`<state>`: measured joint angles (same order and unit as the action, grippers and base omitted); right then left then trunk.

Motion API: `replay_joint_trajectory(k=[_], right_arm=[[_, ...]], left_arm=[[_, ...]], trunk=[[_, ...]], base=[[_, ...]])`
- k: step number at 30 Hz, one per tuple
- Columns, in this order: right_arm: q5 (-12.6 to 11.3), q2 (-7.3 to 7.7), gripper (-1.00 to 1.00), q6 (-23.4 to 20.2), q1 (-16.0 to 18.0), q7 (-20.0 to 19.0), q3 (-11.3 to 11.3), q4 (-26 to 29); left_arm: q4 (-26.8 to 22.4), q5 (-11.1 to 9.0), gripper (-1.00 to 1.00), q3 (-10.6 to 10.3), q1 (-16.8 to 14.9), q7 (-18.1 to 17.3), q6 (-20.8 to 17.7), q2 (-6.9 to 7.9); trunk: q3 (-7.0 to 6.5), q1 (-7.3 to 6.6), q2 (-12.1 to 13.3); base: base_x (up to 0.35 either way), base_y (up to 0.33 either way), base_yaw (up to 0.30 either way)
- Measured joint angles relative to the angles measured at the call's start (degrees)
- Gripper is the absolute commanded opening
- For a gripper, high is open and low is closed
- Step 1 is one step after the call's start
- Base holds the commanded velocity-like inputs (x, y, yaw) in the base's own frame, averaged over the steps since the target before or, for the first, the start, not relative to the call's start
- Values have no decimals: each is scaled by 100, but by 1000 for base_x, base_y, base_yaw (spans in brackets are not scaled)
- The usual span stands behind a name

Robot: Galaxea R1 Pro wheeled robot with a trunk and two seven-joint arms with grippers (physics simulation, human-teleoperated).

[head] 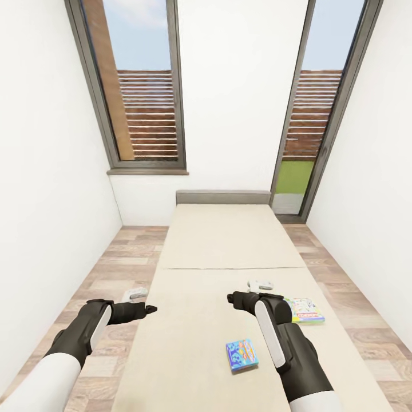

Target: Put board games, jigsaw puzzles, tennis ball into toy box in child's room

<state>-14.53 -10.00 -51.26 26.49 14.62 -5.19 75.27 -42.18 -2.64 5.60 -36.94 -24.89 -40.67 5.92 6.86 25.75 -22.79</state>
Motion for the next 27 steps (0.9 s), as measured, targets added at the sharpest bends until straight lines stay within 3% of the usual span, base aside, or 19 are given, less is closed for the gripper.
replay_joint_trajectory(k=[14, 20, 27], right_arm=[[-4, 0, 100, -14, 6, 7, -4, -41], [-14, 0, 100, -32, 188, 30, 2, -526], [-6, 0, 100, 0, 764, 39, 28, -1553]], left_arm=[[1, -6, 100, 0, -2, -17, 1, -2], [1, -7, 100, 6, 2, -18, 7, 1], [-1, -8, 100, 7, -1, -14, 7, 11]], trunk=[[0, 0, 0], [0, 0, 0], [0, 0, 0]], base=[[1, 0, 0], [0, 0, 0], [0, 0, 0]])
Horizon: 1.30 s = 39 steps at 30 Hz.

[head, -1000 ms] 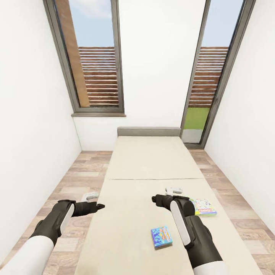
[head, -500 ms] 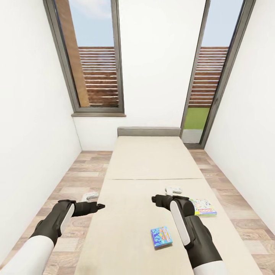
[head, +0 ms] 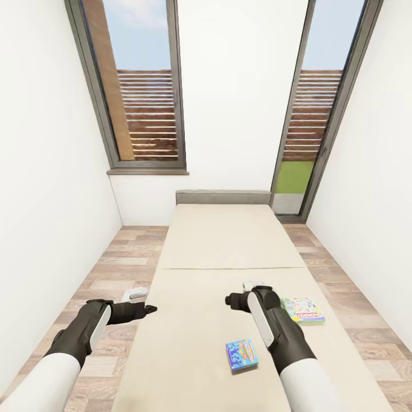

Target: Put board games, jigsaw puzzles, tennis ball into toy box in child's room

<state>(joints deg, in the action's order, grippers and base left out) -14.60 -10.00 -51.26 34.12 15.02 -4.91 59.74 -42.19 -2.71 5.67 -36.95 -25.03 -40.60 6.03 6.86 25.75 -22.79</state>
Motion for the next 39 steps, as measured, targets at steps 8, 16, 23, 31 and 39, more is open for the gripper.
replay_joint_trajectory(k=[8, 16, 23, 31, 39], right_arm=[[-7, 0, 100, 16, 176, -19, 33, -291], [-14, 0, 100, 101, 196, -6, 35, -317], [-32, 0, 100, 93, 206, -21, 32, -322], [-29, 0, 100, 73, 212, -27, 39, -312], [-22, 0, 100, 64, 212, -22, 42, -314]], left_arm=[[0, 0, 100, 0, -1, 1, -5, -1], [-2, 0, 100, 0, -1, -4, -6, 15], [-8, 7, 100, -13, 0, -7, -50, 30], [-335, 18, 100, -7, -1, -16, -552, 462], [-677, 42, 100, 342, 1, -976, -1120, 1520]], trunk=[[0, 0, 0], [22, 0, 0], [80, 0, 0], [154, 0, 0], [228, 0, 0]], base=[[0, 0, 0], [0, 0, 0], [0, 0, 13], [0, 0, 61], [0, 0, 70]])
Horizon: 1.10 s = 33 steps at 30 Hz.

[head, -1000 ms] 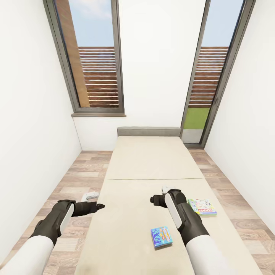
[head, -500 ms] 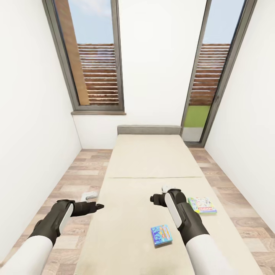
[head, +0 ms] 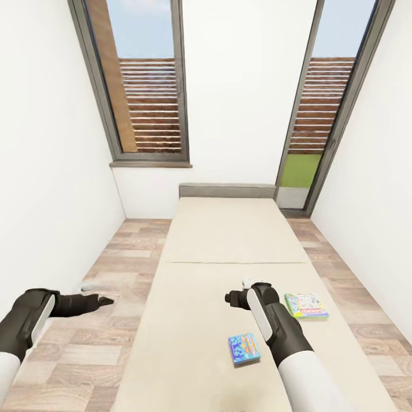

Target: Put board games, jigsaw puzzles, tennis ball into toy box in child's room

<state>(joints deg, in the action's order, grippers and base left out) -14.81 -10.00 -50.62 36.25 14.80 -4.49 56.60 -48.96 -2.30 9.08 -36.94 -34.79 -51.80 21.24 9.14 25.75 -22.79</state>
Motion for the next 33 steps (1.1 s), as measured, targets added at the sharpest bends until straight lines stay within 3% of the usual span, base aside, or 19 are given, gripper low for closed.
replay_joint_trajectory(k=[4, 7, 11, 13, 19, 33], right_arm=[[2, 0, 100, -1, 0, 2, -1, -1], [3, 0, 100, 4, 0, 3, 4, -4], [1, 0, 100, 6, 0, 7, 6, -5], [1, 0, 100, 7, 0, 9, 6, -6], [1, 0, 100, 15, 1, 11, 7, -9], [3, 0, 100, 34, 1, 3, 140, -21]], left_arm=[[-23, 19, 100, 254, 8, -742, -55, 505], [-26, 35, 100, 346, 33, -1156, -63, 987], [-14, 36, 100, 389, 70, -1322, -31, 1446], [2, 35, 100, 397, 79, -1354, -22, 1607], [15, 36, 100, 404, 86, -1381, -12, 1754], [18, 38, 100, 376, 87, -1369, 4, 1720]], trunk=[[37, 0, 0], [65, 0, 0], [102, 0, 0], [121, 0, 0], [177, 0, 0], [309, 0, 0]], base=[[0, 0, 71], [0, 0, 71], [0, 0, 71], [0, 0, 71], [0, 0, 70], [0, 0, 1]])
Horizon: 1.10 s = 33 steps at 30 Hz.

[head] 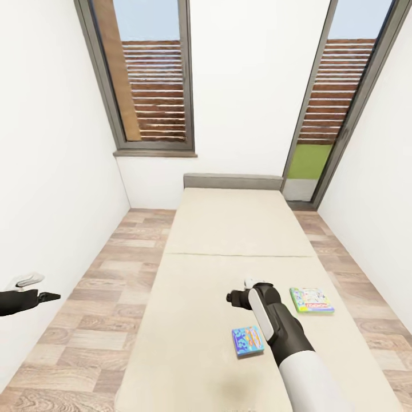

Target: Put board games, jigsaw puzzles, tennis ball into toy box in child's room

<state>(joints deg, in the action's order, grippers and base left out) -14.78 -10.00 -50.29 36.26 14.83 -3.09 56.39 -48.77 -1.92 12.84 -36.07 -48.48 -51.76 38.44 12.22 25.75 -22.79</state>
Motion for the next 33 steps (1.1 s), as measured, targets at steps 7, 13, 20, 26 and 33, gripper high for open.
replay_joint_trajectory(k=[7, 13, 20, 26, 33], right_arm=[[-2, 0, 100, 14, 0, -6, 22, 10], [-2, 0, 100, 34, -1, -2, 5, 15], [-2, 0, 100, 28, -1, 11, -8, 18], [-2, 0, 100, 26, -1, 9, -6, 17], [-1, 0, 100, 30, 0, 6, 7, 16]], left_arm=[[0, -3, 100, -1, 0, -12, 0, -3], [0, -1, 100, -2, 0, -12, 0, -3], [-2, -4, 100, 0, 1, 47, -13, -95], [-8, 6, 100, -6, 0, 68, -17, -191], [-9, 7, 100, -9, 0, 65, -18, -204]], trunk=[[48, 0, 0], [61, 0, -1], [113, 0, 0], [169, 0, 0], [235, 0, -1]], base=[[0, 0, -16], [0, 0, -1], [0, 0, 0], [0, 0, 0], [0, 0, 0]])
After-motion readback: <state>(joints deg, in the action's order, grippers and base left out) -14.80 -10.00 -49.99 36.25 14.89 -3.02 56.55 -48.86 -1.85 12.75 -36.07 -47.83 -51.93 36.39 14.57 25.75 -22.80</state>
